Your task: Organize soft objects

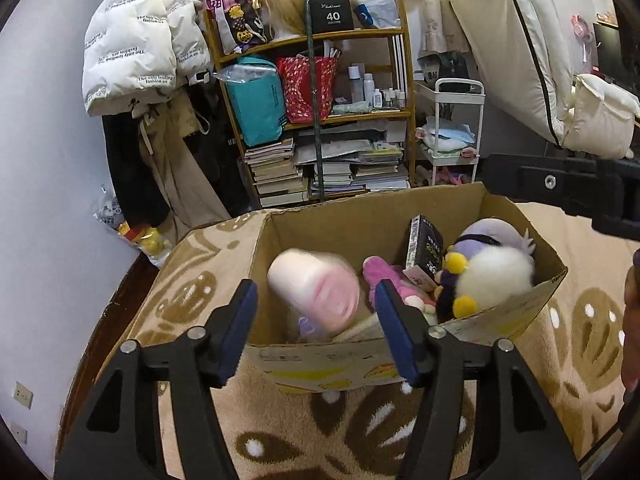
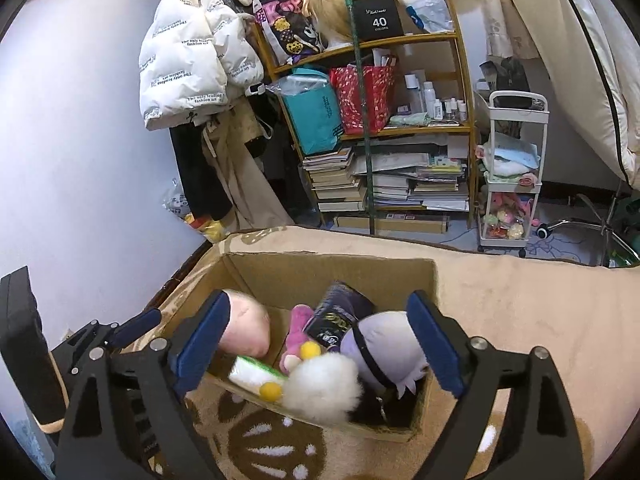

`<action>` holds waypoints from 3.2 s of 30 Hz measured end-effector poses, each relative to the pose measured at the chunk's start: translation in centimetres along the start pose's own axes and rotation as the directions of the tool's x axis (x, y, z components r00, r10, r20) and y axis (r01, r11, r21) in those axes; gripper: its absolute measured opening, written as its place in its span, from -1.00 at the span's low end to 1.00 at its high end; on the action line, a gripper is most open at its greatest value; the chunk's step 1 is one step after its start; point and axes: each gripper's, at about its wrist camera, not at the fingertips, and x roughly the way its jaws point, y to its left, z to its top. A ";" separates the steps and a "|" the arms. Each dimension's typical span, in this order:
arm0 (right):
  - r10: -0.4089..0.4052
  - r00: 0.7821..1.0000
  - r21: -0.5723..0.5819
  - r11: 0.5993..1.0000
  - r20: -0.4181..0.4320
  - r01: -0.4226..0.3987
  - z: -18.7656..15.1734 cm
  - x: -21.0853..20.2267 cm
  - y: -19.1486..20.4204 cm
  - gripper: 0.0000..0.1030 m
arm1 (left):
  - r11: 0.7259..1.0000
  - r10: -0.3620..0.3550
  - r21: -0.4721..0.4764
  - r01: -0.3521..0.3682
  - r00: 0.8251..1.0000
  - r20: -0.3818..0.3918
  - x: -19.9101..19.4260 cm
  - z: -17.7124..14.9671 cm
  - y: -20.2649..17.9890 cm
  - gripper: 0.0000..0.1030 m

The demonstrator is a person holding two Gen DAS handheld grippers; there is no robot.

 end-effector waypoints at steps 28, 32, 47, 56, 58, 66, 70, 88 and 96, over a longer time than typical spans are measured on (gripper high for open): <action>-0.071 0.984 -0.087 0.993 0.162 0.086 -2.1 -13.1 3.7 1.00 | 0.992 0.100 -0.088 -0.090 0.989 0.111 -15.1 -2.4 3.1 0.69; -0.084 0.976 -0.101 0.989 0.200 0.106 -2.8 -15.2 4.1 1.00 | 0.989 0.099 -0.120 -0.082 0.985 0.143 -17.3 -2.9 3.9 0.82; -0.110 0.966 -0.072 0.989 0.233 0.130 -5.2 -19.5 3.5 1.00 | 0.981 0.124 -0.171 -0.095 0.978 0.165 -19.8 -4.3 5.5 0.91; -0.131 0.968 -0.073 0.986 0.213 0.149 -5.5 -18.8 2.9 1.00 | 0.983 0.114 -0.164 -0.087 0.980 0.162 -19.6 -4.7 5.5 0.91; -0.139 0.967 -0.079 0.984 0.212 0.158 -5.5 -18.6 2.8 1.00 | 0.982 0.113 -0.167 -0.086 0.981 0.159 -19.5 -4.7 5.6 0.91; -0.137 0.970 -0.078 0.985 0.200 0.155 -5.6 -18.3 2.8 1.00 | 0.981 0.116 -0.169 -0.091 0.983 0.142 -19.0 -4.9 5.6 0.91; -0.135 0.971 -0.076 0.985 0.198 0.153 -5.6 -18.3 2.8 1.00 | 0.982 0.119 -0.164 -0.095 0.982 0.143 -18.9 -4.9 5.3 0.91; -0.138 0.972 -0.071 0.985 0.191 0.154 -5.5 -18.4 2.9 1.00 | 0.984 0.127 -0.146 -0.106 0.982 0.139 -18.6 -5.2 5.6 0.91; -0.153 0.969 -0.065 0.984 0.193 0.168 -5.4 -18.5 2.5 1.00 | 0.984 0.128 -0.139 -0.108 0.982 0.138 -18.5 -5.3 5.5 0.91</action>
